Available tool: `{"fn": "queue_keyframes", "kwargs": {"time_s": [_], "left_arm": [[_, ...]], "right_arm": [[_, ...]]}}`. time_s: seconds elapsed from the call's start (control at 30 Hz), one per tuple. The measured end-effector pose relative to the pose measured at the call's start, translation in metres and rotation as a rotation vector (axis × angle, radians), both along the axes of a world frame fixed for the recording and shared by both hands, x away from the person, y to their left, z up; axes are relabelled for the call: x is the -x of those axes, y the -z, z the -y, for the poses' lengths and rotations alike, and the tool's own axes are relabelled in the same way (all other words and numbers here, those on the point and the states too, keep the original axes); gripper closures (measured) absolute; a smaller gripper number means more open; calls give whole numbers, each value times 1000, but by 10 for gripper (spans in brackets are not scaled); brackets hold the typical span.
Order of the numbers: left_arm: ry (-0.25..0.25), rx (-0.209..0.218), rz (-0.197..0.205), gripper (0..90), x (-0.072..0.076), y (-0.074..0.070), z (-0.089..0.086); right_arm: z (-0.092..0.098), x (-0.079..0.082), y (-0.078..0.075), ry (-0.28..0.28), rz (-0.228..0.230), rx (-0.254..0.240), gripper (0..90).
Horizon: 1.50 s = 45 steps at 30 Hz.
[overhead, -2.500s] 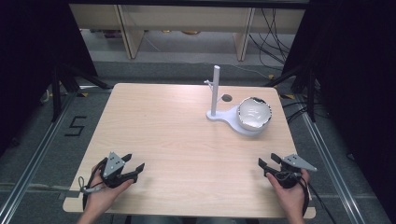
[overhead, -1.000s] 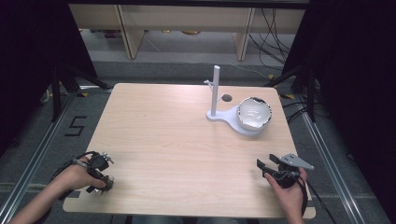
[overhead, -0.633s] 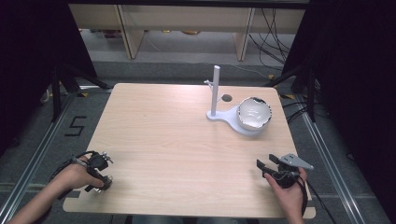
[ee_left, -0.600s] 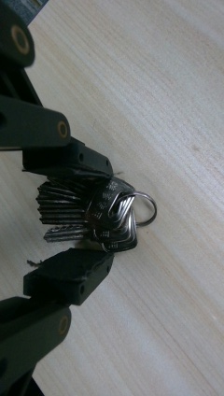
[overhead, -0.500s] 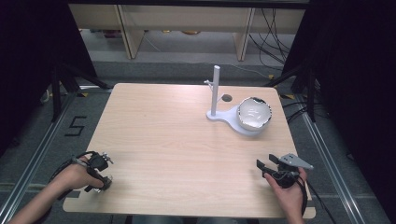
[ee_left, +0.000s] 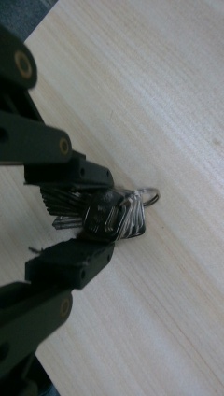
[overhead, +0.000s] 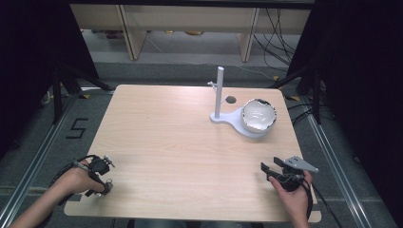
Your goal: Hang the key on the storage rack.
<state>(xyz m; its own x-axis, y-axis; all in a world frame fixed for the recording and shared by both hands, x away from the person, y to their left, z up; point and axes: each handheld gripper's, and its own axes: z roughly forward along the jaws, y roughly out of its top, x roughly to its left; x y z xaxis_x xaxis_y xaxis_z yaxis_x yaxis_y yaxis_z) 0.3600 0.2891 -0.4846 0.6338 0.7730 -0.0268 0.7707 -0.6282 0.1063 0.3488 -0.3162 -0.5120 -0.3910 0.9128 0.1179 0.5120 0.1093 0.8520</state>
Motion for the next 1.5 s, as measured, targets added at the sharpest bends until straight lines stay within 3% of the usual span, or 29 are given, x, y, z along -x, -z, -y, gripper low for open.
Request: {"fn": "queue_keyframes", "kwargs": {"time_s": [0.1,0.23,0.27,0.37,0.4,0.53,0.67,0.7,0.77,1.0,1.33,1.4,1.5], "left_arm": [[3,0,5,555,0,-3,0],[-7,31,18,529,0,-9,0],[-7,43,25,526,-4,-16,-1],[-26,62,51,528,-11,-21,-2],[-58,75,54,533,-12,-21,-1],[-85,70,45,579,-21,-19,2],[-79,66,31,625,-25,-16,5],[-111,83,31,650,-24,-14,7],[-120,78,22,669,-28,-12,8],[-129,68,-4,727,-32,-8,9],[-142,68,-8,825,-34,-7,9],[-143,68,-9,839,-34,-7,9],[-143,70,-3,860,-33,-7,9]], "right_arm": [[0,0,0,1,-3,-1,379],[-1,0,0,2,2,-3,379],[2,-3,1,-17,33,25,379],[2,-3,1,-22,26,29,379],[2,-2,1,-24,25,28,380],[1,-2,1,-18,26,25,379],[2,-2,1,-16,25,21,379],[2,-3,1,-22,26,29,379],[2,-2,1,-24,22,27,379],[1,-2,1,-24,24,22,380],[1,-3,1,-25,24,33,380],[0,-3,2,-35,22,15,380],[0,-4,3,-23,30,35,380]]}}
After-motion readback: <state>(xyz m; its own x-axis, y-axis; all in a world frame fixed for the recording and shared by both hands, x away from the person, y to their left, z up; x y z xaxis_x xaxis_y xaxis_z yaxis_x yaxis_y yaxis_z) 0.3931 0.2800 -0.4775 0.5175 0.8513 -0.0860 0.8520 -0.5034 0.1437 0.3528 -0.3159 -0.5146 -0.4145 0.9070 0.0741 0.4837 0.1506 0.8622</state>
